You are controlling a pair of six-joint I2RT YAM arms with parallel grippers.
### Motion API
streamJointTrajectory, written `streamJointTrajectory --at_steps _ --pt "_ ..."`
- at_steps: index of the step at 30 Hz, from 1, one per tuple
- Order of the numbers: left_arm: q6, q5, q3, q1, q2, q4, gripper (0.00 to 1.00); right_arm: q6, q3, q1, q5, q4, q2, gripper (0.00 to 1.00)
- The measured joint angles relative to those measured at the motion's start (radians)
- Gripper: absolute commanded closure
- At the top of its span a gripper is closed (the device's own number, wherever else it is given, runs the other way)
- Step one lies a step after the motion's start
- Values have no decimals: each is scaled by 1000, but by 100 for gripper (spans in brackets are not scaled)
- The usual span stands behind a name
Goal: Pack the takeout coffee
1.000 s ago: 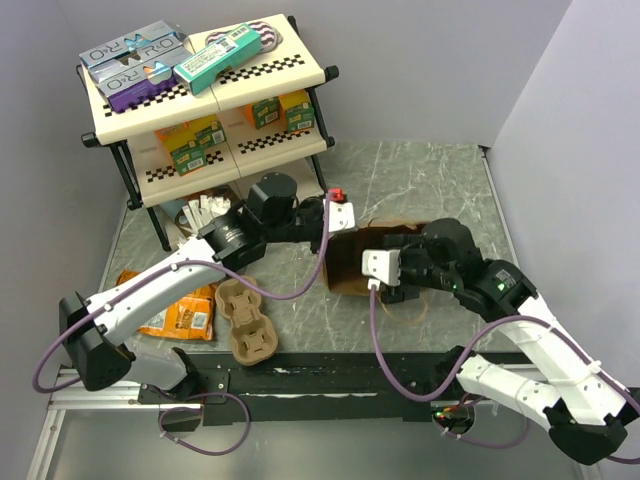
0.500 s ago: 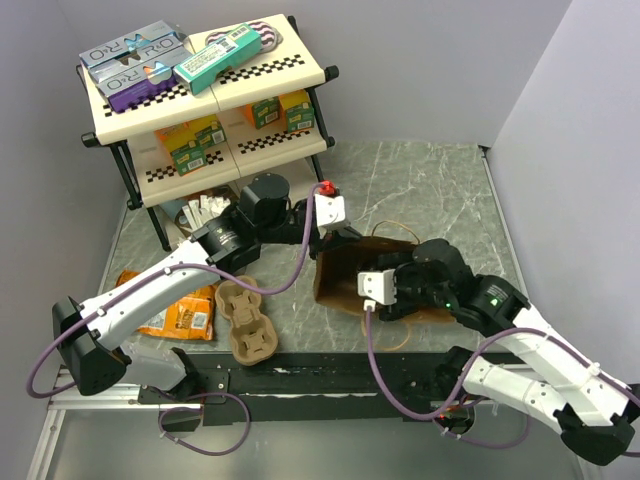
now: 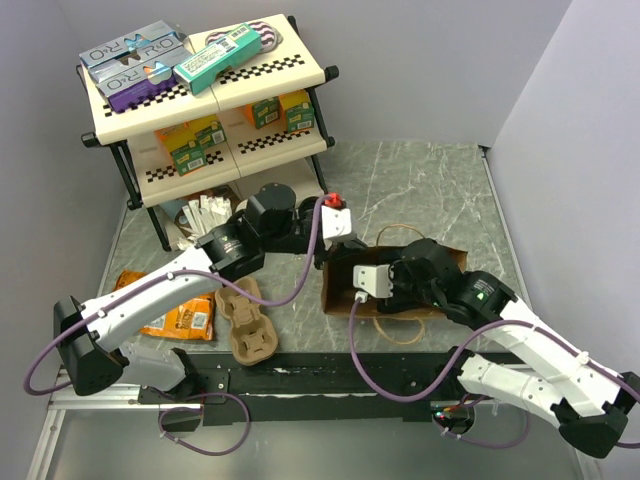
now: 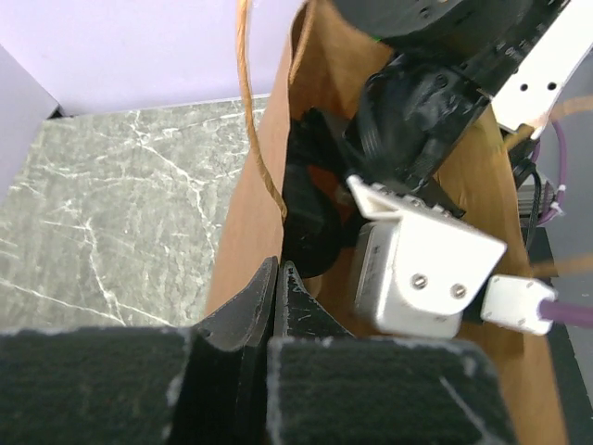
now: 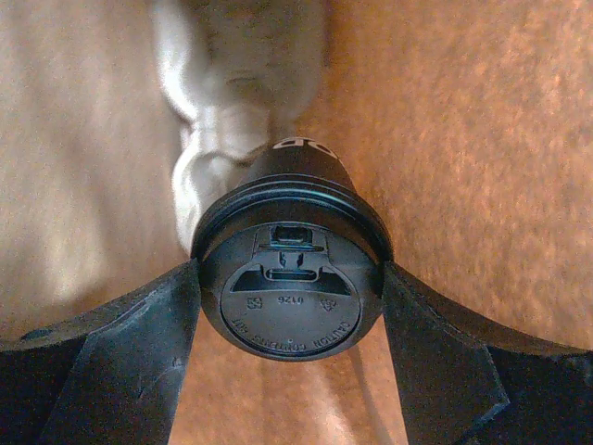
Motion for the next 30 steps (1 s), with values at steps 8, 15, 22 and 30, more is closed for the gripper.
streamJointTrajectory --at_steps 8,15,22,30 --pt "106 -137 0 -55 -16 3 99 0 -95 2 31 84 -2 100" --pt "257 -240 -14 -30 -16 48 99 -26 -90 -3 43 208 84 100" --pt "384 -277 -59 -7 -30 117 99 -12 -60 -28 23 262 134 100" --pt "476 -269 -195 -46 -114 171 99 59 -73 -29 -45 254 119 100"
